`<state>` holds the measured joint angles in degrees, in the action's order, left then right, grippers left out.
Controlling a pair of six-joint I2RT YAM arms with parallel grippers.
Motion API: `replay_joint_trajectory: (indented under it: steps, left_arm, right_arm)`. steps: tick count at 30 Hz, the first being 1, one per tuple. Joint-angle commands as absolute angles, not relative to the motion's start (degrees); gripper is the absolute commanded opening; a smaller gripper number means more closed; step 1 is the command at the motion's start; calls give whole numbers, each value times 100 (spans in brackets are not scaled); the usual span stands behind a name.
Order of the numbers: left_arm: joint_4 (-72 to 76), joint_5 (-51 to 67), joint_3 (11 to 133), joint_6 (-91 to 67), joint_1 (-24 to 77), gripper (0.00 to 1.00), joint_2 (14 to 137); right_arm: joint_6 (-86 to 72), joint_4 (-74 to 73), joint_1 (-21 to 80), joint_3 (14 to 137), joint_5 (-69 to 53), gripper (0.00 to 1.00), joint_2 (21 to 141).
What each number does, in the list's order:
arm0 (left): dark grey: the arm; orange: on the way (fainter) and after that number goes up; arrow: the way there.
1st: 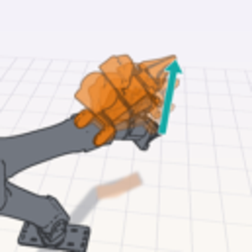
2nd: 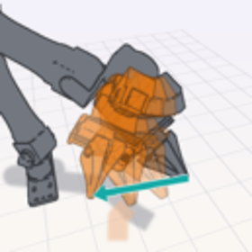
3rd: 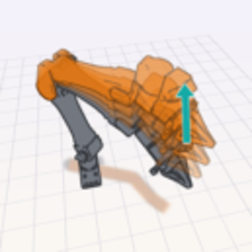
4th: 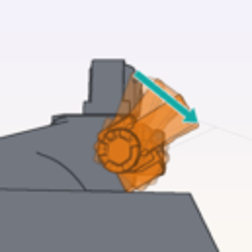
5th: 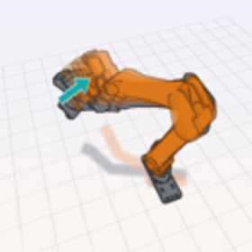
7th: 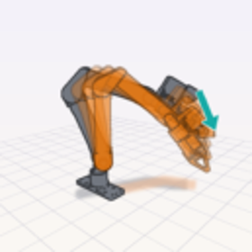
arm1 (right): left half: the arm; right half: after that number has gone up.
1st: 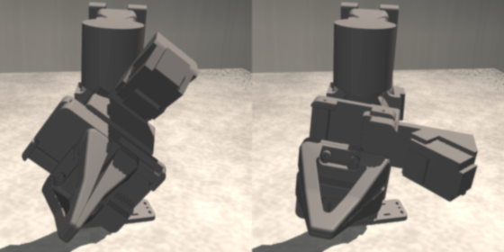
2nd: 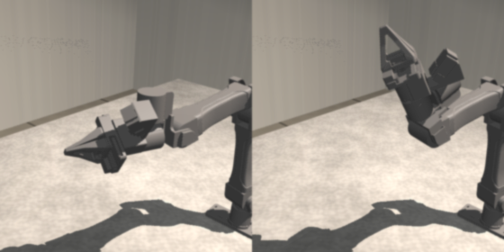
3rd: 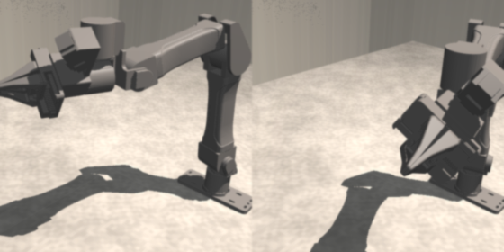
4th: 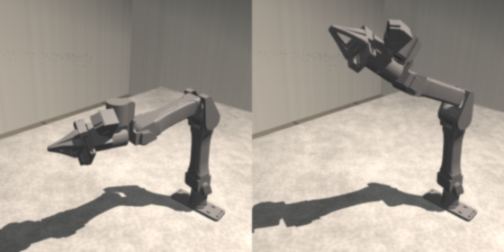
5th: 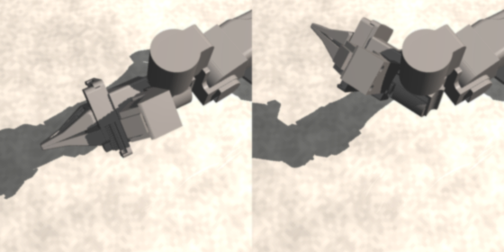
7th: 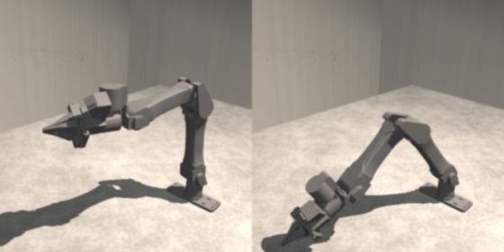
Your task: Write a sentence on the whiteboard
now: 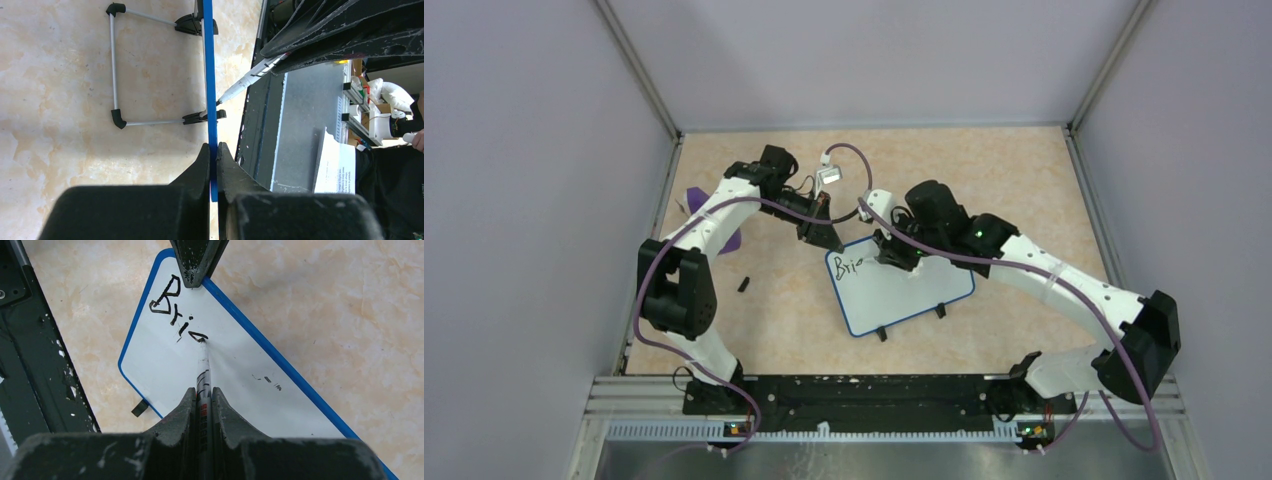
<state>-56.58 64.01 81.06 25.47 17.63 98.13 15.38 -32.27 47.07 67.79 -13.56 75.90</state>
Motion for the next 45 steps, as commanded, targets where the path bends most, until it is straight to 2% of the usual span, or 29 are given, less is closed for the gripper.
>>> replay_joint_trajectory:
  steps: [1, 28, 39, 45]
  left_arm:
    - [-5712, 6258, 7956, 2732, 1898, 0, 9750]
    - [-5698, 6258, 7954, 2759, 1895, 0, 9788]
    - [-5704, 6234, 7950, 2751, 1898, 0, 9780]
    - [-5706, 6247, 7946, 2742, 1893, 0, 9767]
  right_arm:
    - [1524, -3009, 4669, 7112, -1191, 0, 7495]
    - [1624, -3048, 4826, 6391, -1485, 0, 7463]
    - [1592, -2943, 4958, 6876, -1559, 0, 7767]
    - [1628, -3117, 4944, 7063, -1745, 0, 7519]
